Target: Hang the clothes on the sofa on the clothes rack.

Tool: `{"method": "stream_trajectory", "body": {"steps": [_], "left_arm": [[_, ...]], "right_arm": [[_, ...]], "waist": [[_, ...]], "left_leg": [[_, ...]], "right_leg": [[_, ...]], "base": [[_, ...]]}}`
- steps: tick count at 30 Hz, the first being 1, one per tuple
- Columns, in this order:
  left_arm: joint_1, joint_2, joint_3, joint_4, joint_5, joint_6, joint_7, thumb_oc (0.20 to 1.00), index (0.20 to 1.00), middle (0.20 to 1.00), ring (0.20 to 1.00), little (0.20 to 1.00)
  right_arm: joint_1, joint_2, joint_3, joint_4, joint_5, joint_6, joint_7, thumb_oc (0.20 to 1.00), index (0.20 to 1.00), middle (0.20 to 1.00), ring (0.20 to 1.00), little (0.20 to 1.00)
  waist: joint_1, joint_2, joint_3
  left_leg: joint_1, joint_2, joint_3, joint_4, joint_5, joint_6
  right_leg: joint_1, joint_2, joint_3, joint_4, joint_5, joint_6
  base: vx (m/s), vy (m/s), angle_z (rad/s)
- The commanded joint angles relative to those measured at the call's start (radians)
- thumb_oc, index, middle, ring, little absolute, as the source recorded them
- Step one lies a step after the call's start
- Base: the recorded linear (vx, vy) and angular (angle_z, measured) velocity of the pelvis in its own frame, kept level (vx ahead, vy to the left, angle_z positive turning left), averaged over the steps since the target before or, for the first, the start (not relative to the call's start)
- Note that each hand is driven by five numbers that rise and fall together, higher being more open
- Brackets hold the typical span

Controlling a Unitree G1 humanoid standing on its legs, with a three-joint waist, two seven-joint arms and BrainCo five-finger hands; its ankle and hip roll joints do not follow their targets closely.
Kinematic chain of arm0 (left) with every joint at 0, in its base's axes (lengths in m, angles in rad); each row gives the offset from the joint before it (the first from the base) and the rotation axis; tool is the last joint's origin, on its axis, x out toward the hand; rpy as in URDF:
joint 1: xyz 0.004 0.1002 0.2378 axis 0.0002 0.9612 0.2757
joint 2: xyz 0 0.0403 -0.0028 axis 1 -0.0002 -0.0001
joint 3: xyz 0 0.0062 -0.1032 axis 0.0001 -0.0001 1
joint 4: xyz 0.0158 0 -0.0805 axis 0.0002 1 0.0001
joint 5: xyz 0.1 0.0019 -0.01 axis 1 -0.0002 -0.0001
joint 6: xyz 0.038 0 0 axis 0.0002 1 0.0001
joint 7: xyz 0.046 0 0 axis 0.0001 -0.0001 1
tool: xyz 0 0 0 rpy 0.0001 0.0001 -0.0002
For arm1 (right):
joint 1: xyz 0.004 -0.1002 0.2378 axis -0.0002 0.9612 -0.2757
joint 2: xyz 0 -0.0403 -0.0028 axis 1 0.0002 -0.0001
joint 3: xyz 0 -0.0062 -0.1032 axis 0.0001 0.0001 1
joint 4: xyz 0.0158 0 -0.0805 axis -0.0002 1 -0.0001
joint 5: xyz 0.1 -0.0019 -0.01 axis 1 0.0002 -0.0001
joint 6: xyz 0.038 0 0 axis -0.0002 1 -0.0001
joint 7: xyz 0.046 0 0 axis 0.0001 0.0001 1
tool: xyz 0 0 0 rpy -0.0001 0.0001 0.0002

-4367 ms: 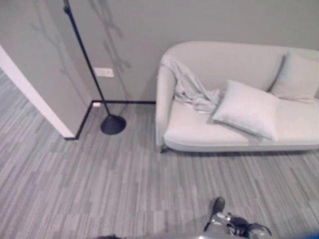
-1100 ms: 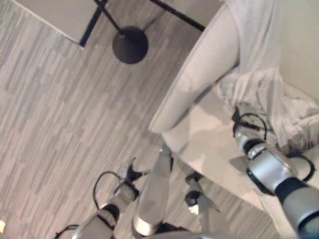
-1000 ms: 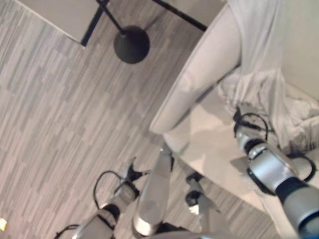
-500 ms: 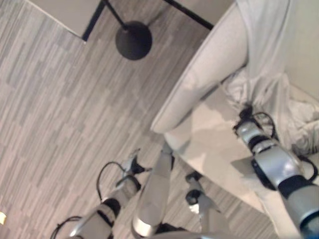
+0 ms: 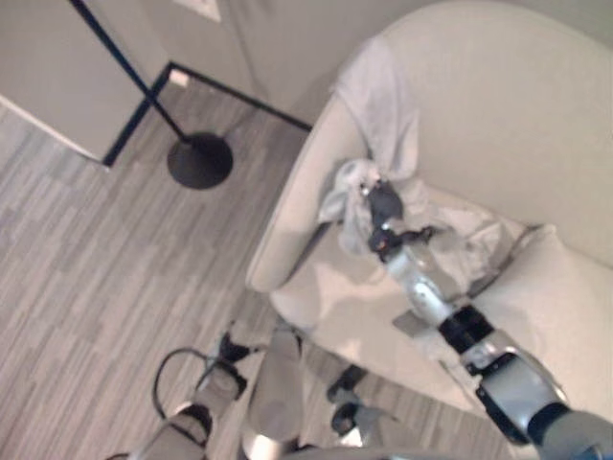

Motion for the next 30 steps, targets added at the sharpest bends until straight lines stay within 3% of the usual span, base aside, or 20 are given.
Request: {"method": "stream_trajectory", "body": {"steps": [1, 2, 4, 8, 10, 14, 21, 23, 25, 30], "left_arm": [[0.041, -0.030, -0.016, 0.044, 0.025, 0.008, -0.041, 1.000, 1.000, 1.000, 1.000, 1.000], [0.041, -0.030, -0.016, 0.044, 0.025, 0.008, -0.041, 1.000, 1.000, 1.000, 1.000, 1.000], [0.076, -0.024, 0.016, 0.110, 0.043, 0.025, -0.068, 1.000, 1.000, 1.000, 1.000, 1.000], [0.099, -0.017, 0.029, 0.122, 0.042, 0.031, -0.083, 1.000, 1.000, 1.000, 1.000, 1.000], [0.103, -0.008, 0.032, 0.136, 0.038, 0.038, -0.091, 1.000, 1.000, 1.000, 1.000, 1.000], [0.111, -0.003, 0.037, 0.131, 0.026, 0.037, -0.100, 1.000, 1.000, 1.000, 1.000, 1.000], [0.123, 0.002, 0.080, 0.100, -0.049, 0.024, -0.072, 1.000, 1.000, 1.000, 1.000, 1.000], [0.111, 0.024, 0.110, -0.015, -0.135, -0.008, -0.048, 1.000, 1.000, 1.000, 1.000, 1.000], [0.090, 0.060, 0.106, -0.139, -0.130, -0.039, -0.008, 1.000, 1.000, 1.000, 1.000, 1.000], [0.021, 0.114, 0.165, -0.361, -0.093, -0.044, 0.125, 1.000, 1.000, 1.000, 1.000, 1.000]], "right_arm": [[-0.074, -0.010, -0.071, -0.140, 0.028, -0.119, 0.042, 0.200, 0.200, 0.200, 0.200, 0.200], [-0.072, -0.010, -0.071, -0.142, 0.027, -0.118, 0.041, 0.200, 0.200, 0.200, 0.200, 0.200], [-0.146, -0.047, -0.118, -0.218, 0.033, -0.161, 0.017, 0.200, 0.200, 0.200, 0.200, 0.200], [-0.235, -0.087, -0.146, -0.210, 0.017, -0.162, -0.017, 0.200, 0.200, 0.200, 0.200, 0.200], [-0.373, -0.180, -0.147, -0.175, 0.010, -0.156, -0.051, 0.200, 0.200, 0.200, 0.200, 0.200], [-0.488, -0.283, -0.142, -0.172, -0.008, -0.149, -0.081, 0.200, 0.200, 0.200, 0.200, 0.200], [-0.658, -0.382, -0.109, -0.054, -0.001, -0.149, -0.123, 0.200, 0.200, 0.200, 0.200, 0.200], [-0.723, -0.412, -0.079, -0.007, 0.004, -0.152, -0.146, 0.200, 0.200, 0.200, 0.200, 0.200], [-0.766, -0.420, -0.056, 0.016, -0.004, -0.158, -0.165, 0.200, 0.200, 0.200, 0.200, 0.200], [-0.821, -0.418, -0.016, 0.005, -0.007, -0.171, -0.205, 0.200, 0.200, 0.200, 0.200, 0.200]], "waist": [[0.016, -0.013, -0.005], [0.016, -0.014, -0.005], [0.008, -0.023, -0.071], [0.004, -0.029, -0.115], [-0.008, -0.039, -0.173], [-0.027, -0.042, -0.224], [-0.039, -0.046, -0.267], [-0.042, -0.049, -0.283], [-0.045, -0.052, -0.293], [-0.055, -0.063, -0.312]], "left_leg": [[0.007, -0.011, 0.032, -0.065, 0.039, -0.046], [0.009, -0.011, 0.032, -0.066, 0.039, -0.046], [0.065, -0.010, 0.039, -0.062, 0.031, -0.047], [0.108, -0.010, 0.047, -0.075, 0.033, -0.050], [0.161, -0.012, 0.056, -0.120, 0.047, -0.056], [0.210, -0.019, 0.066, -0.175, 0.057, -0.056], [0.257, -0.024, 0.076, -0.192, 0.047, -0.051], [0.269, -0.025, 0.076, -0.193, 0.043, -0.050], [0.278, -0.027, 0.077, -0.194, 0.040, -0.052], [0.295, -0.025, 0.081, -0.196, 0.035, -0.053]], "right_leg": [[0.053, -0.076, 0.044, 0.113, -0.113, 0.030], [0.054, -0.076, 0.044, 0.114, -0.114, 0.030], [0.112, -0.073, 0.046, 0.122, -0.137, 0.022], [0.146, -0.074, 0.042, 0.121, -0.143, 0.021], [0.183, -0.075, 0.044, 0.118, -0.140, 0.023], [0.206, -0.078, 0.041, 0.120, -0.133, 0.028], [0.223, -0.078, 0.054, 0.129, -0.128, 0.031], [0.230, -0.076, 0.057, 0.125, -0.123, 0.034], [0.236, -0.074, 0.061, 0.122, -0.122, 0.036], [0.244, -0.067, 0.071, 0.117, -0.123, 0.035]], "base": [[0.03, -0.015, -0.03], [0.06, -0.041, -0.20], [0.12, -0.036, -0.18], [0.06, 0.003, 0.02], [0.07, 0.026, 0.01], [0.06, 0.042, 0.01], [0.02, 0.020, -0.02], [0.01, 0.003, -0.02], [0.00, 0.000, 0.00], [0.00, -0.012, -0.05]]}}
